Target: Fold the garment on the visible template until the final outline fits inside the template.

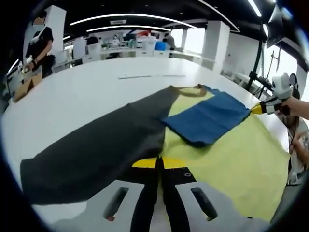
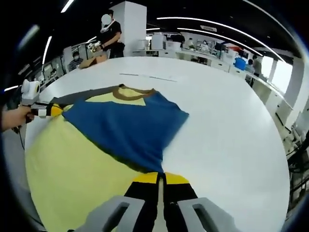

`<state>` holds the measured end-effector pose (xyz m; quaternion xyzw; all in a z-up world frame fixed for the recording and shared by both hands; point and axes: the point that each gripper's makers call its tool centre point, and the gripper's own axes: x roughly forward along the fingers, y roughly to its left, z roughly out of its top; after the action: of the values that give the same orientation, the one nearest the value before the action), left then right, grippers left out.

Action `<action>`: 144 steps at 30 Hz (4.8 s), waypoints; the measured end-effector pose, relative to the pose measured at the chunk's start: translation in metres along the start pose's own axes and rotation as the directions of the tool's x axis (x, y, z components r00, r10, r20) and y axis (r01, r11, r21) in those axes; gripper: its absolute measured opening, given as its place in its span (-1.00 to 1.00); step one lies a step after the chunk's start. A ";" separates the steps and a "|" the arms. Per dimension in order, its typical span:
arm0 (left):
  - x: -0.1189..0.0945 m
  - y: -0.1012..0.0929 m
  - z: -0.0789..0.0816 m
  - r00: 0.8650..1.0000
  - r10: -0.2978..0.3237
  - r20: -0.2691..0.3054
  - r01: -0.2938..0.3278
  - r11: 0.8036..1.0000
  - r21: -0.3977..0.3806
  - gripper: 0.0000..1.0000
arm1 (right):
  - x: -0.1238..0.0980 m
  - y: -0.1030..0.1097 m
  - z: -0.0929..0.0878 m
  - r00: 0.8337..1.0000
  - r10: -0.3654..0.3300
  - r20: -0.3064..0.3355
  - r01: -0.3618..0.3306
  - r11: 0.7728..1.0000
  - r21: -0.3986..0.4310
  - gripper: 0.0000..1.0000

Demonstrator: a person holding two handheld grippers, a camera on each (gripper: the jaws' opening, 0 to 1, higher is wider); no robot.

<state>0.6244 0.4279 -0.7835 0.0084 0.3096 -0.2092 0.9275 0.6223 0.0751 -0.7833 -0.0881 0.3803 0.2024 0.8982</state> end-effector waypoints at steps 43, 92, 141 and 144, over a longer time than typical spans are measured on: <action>0.003 0.004 0.003 1.000 0.012 -0.003 -0.013 0.998 -0.056 -1.00 | 0.008 -0.001 0.002 0.999 -0.031 -0.014 0.031 0.999 0.020 -1.00; -0.055 0.029 0.029 0.989 0.000 0.146 -0.008 0.998 0.055 0.51 | -0.054 0.053 0.053 0.950 0.229 0.211 -0.223 0.973 -0.052 0.98; -0.138 0.213 -0.057 0.886 0.463 -0.023 -0.458 0.865 -0.203 -0.21 | -0.134 0.102 0.030 0.913 0.294 0.283 -0.271 0.955 -0.120 0.98; -0.140 0.218 -0.064 0.876 0.482 -0.032 -0.477 0.853 -0.213 -0.34 | -0.134 0.104 0.029 0.914 0.294 0.278 -0.270 0.955 -0.122 0.98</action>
<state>0.5731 0.6895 -0.7794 -0.0171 0.3080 0.0631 0.9491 0.5124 0.1387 -0.6674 -0.0376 0.2430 0.3558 0.9016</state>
